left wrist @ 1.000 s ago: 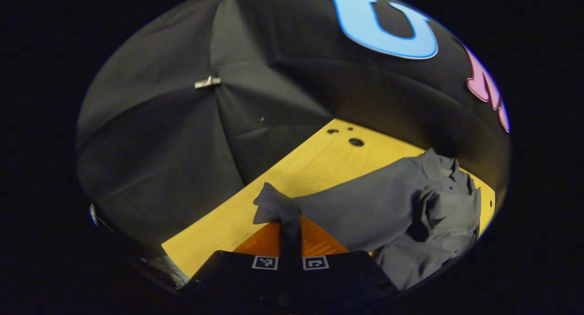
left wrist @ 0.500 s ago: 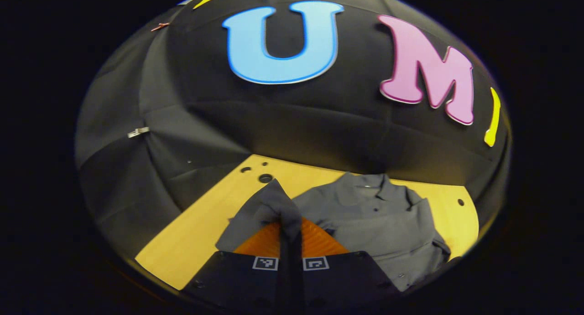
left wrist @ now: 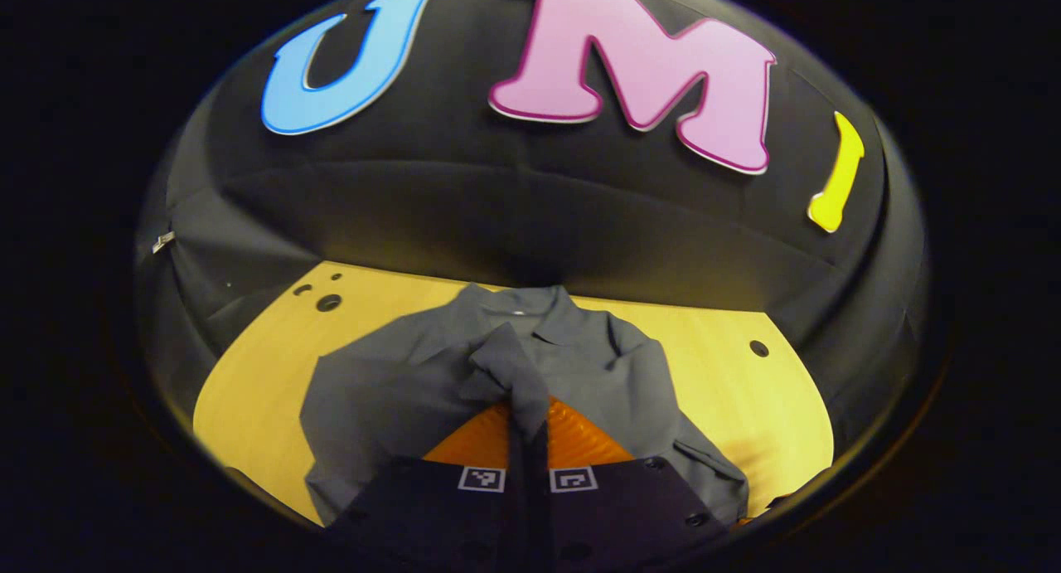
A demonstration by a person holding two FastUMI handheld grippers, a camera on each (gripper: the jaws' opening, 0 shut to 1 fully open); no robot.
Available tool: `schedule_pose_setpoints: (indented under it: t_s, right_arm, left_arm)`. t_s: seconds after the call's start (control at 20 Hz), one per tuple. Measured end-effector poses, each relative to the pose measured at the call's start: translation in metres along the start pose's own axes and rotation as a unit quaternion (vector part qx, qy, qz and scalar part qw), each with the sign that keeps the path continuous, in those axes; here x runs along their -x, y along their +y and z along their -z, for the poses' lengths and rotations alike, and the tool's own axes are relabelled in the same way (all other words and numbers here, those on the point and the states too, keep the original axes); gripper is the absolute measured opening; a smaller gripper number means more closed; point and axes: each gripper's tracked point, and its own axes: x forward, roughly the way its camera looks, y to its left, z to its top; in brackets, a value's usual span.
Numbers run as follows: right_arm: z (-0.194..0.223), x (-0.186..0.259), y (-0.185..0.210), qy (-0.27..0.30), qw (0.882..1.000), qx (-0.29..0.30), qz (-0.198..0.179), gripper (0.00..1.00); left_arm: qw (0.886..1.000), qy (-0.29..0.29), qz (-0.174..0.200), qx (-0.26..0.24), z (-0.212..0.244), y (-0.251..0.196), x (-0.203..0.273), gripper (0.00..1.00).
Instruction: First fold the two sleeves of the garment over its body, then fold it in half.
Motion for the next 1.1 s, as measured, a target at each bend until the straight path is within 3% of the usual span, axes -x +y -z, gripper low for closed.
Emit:
schedule_pose_setpoints:
  t_s: [0.45, 0.55, 0.65, 0.8, 0.9, 1.0, 1.1]
  right_arm:
    - [0.005, -0.001, -0.003, 0.010, 1.000, -0.017, -0.002, 0.99]
    - [0.007, -0.002, -0.006, 0.010, 1.000, -0.022, 0.000, 0.99]
    - [0.008, -0.003, -0.006, 0.009, 1.000, -0.028, 0.003, 0.99]
    - [0.014, -0.006, -0.007, 0.010, 0.999, -0.038, 0.006, 0.99]
    - [0.025, 0.001, -0.005, 0.014, 0.999, -0.047, 0.006, 0.99]
    - [0.034, 0.005, 0.001, 0.021, 0.998, -0.057, -0.004, 0.99]
    - [0.040, 0.004, 0.004, 0.028, 0.998, -0.060, -0.008, 0.99]
  left_arm:
    - [0.998, 0.049, 0.029, -0.041, 0.031, -0.067, -0.045, 0.08]
    - [0.997, 0.057, 0.036, -0.039, 0.038, -0.076, -0.050, 0.24]
    - [0.996, 0.070, 0.050, -0.034, 0.047, -0.084, -0.048, 0.30]
    - [0.993, 0.075, 0.080, -0.033, 0.051, -0.091, -0.038, 0.63]
    - [0.990, 0.074, 0.111, -0.036, 0.054, -0.090, -0.018, 0.80]
    - [0.989, 0.075, 0.117, -0.049, 0.062, -0.072, 0.008, 0.94]
    - [0.988, 0.085, 0.120, -0.057, 0.079, -0.051, 0.039, 0.96]
